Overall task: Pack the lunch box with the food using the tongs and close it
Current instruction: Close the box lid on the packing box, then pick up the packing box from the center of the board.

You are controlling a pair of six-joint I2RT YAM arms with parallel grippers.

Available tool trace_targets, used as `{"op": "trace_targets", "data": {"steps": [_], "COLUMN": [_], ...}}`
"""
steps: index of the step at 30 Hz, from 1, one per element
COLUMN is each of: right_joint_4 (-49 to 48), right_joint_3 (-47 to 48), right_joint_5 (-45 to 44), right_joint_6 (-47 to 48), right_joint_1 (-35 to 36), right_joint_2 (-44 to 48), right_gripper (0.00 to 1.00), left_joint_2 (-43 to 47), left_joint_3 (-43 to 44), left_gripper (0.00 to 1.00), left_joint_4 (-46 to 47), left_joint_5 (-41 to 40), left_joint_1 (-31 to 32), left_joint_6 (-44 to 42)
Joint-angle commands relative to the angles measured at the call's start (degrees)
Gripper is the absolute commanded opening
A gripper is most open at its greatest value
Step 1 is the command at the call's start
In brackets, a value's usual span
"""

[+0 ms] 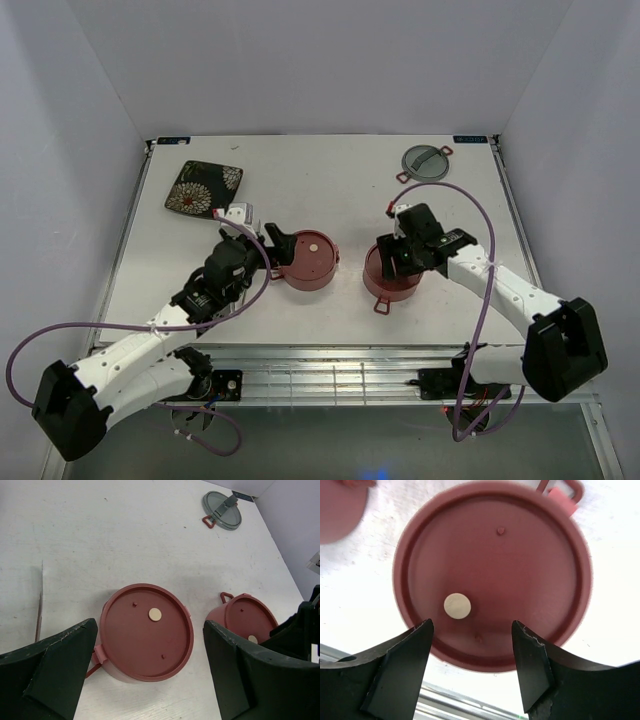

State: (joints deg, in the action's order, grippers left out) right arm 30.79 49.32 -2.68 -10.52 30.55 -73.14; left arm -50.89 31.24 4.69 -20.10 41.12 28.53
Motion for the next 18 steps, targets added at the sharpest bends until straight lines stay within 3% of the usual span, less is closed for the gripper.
{"op": "trace_targets", "data": {"steps": [1,6,9,10,15,18], "right_joint_4": [4.28,2.53,-1.15,-1.86,-4.68,-4.24], "right_joint_3": [7.62,6.06,-0.18,-2.45,-6.07,-6.61], "right_joint_5": [-1.98,4.06,5.84,5.75,5.23,4.79], "right_joint_6": [-0.64,0.33,0.51,0.5,-0.55,-1.16], "right_joint_1": [0.22,0.22,0.22,0.22,0.22,0.57], "right_joint_2": [0.72,3.44,4.5,4.33,1.35,-0.68], "right_gripper": [0.7,0.67,0.55,0.44,0.12,0.08], "left_joint_2": [-0.17,-1.05,-0.52,-0.52,-1.4,-1.4], "left_joint_3": [4.08,5.76,5.32,5.23,5.06,4.79], "left_gripper": [0.98,0.98,0.98,0.98,0.98,0.98], "left_joint_4": [-2.57,-4.42,-4.42,-4.42,-4.42,-4.42], "left_joint_5": [2.34,3.92,4.19,4.19,3.93,3.66], "left_joint_1": [0.36,0.36,0.36,0.36,0.36,0.27], "left_joint_6": [1.52,2.49,3.19,3.28,3.11,3.11]}}
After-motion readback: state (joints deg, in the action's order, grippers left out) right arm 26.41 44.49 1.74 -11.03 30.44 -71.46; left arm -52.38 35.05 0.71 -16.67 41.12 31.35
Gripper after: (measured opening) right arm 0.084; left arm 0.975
